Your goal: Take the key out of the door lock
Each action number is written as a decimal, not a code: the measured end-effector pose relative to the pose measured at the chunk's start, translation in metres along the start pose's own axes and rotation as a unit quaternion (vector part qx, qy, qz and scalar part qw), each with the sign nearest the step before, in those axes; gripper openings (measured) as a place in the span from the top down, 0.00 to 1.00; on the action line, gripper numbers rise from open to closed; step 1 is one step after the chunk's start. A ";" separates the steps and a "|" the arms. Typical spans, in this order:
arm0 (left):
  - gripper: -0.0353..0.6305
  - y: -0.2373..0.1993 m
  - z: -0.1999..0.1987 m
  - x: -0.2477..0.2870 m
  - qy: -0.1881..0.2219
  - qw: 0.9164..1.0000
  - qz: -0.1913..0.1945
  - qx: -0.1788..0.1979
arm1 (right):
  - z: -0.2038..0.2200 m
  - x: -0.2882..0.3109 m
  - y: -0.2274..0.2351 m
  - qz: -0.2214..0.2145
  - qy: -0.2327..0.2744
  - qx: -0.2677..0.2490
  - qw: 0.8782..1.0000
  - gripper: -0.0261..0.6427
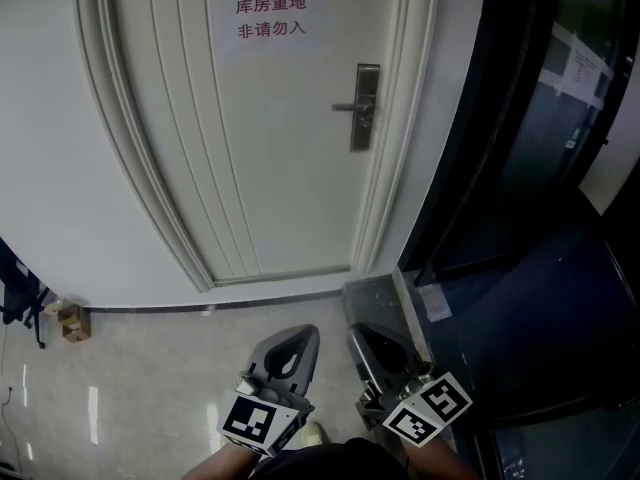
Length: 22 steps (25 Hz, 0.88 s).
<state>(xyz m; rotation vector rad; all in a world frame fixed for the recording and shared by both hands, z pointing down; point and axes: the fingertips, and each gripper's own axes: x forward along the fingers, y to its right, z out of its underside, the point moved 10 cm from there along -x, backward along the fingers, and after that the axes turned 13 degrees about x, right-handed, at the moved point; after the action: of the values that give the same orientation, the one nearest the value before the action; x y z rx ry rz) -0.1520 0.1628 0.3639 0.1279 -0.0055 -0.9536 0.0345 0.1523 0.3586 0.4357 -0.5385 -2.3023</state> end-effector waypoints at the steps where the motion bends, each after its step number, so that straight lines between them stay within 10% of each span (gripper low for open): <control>1: 0.94 -0.006 0.001 0.003 0.000 1.000 0.002 -0.001 | 0.000 0.006 0.002 0.003 0.000 -0.001 1.000 0.94; 22: 0.94 -0.064 0.024 0.115 -0.005 1.000 0.012 -0.005 | -0.035 0.092 0.107 0.034 -0.004 -0.010 0.999 0.94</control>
<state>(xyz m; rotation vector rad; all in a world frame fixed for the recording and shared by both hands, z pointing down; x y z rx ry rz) -0.1391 0.0302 0.3742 0.1144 -0.0114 -0.9302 0.0485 0.0082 0.3680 0.3927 -0.5272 -2.2436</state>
